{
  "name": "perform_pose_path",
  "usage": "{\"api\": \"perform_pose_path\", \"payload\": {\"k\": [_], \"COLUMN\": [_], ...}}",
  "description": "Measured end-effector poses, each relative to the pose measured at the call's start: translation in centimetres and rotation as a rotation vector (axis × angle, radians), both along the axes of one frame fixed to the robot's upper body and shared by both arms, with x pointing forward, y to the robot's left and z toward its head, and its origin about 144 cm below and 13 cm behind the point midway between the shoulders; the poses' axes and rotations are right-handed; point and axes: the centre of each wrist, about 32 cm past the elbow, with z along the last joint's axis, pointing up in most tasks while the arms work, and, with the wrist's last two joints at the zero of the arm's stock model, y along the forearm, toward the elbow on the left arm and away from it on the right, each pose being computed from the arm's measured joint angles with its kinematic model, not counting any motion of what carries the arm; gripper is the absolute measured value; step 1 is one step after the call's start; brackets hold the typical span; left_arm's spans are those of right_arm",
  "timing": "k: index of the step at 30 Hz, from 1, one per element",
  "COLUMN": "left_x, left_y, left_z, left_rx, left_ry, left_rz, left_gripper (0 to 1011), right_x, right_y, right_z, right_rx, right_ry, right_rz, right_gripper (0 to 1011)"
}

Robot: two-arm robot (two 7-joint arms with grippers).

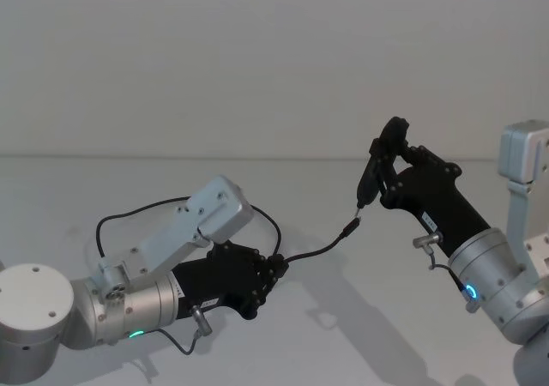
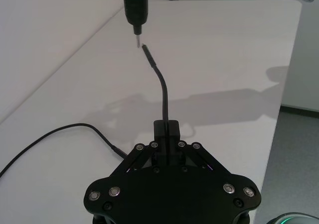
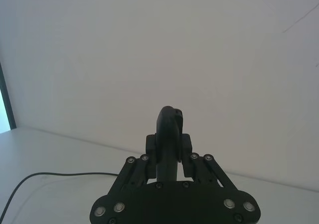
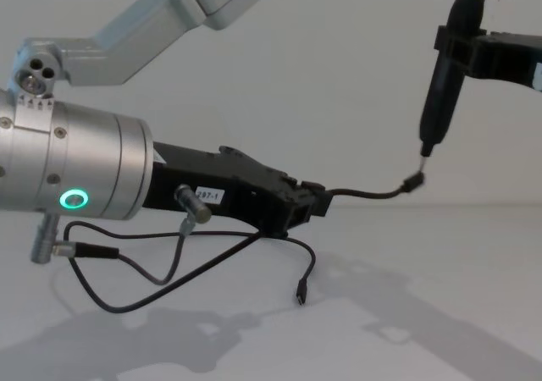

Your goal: Pick up the data cable with the one hand.

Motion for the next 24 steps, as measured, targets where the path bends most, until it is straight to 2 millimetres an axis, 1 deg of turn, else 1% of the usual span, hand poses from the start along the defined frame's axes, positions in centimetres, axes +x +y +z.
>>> {"api": "perform_pose_path", "payload": {"k": [24], "left_x": [0.0], "left_y": [0.0], "left_z": [0.0], "left_rx": [0.0], "left_ry": [0.0], "left_rz": [0.0], "left_gripper": [35], "right_x": [-0.28], "right_y": [0.06], "right_z": [0.14], "right_rx": [-0.01], "right_ry": [-0.014], "right_rz": [0.015], "right_gripper": [279]}}
